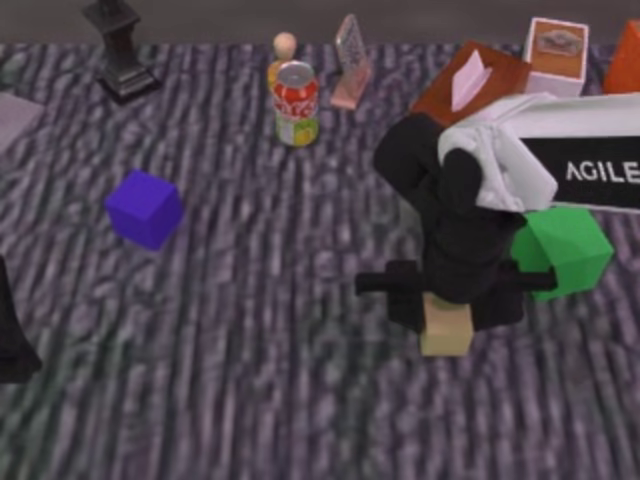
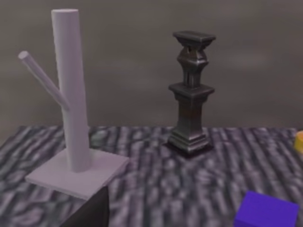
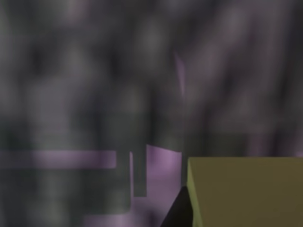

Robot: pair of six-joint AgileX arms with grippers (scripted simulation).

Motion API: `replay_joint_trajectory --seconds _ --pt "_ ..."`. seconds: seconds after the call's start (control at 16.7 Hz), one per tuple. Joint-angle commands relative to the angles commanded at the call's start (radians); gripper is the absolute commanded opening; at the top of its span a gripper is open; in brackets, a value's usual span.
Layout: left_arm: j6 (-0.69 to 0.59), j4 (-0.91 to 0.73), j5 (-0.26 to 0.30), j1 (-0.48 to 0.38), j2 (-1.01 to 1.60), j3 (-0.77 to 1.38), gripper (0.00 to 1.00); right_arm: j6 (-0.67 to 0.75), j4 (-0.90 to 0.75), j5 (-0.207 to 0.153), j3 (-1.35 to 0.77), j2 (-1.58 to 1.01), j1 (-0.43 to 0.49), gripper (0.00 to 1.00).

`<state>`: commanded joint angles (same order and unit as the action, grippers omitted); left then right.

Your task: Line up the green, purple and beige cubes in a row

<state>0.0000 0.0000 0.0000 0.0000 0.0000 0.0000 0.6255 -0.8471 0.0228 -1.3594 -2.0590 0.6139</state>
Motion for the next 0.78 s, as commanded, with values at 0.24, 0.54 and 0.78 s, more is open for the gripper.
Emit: replay_joint_trajectory --seconds 0.24,0.54,0.78 --pt "0.0 0.0 0.0 0.0 0.0 0.0 1.0 0.0 0.0 0.0 0.0 0.0 0.0 0.83" --pt "0.0 0.0 0.0 0.0 0.0 0.0 1.0 0.0 0.0 0.0 0.0 0.0 0.0 1.0" --pt "0.0 0.0 0.0 0.0 0.0 0.0 1.0 0.0 0.0 0.0 0.0 0.0 0.0 1.0"
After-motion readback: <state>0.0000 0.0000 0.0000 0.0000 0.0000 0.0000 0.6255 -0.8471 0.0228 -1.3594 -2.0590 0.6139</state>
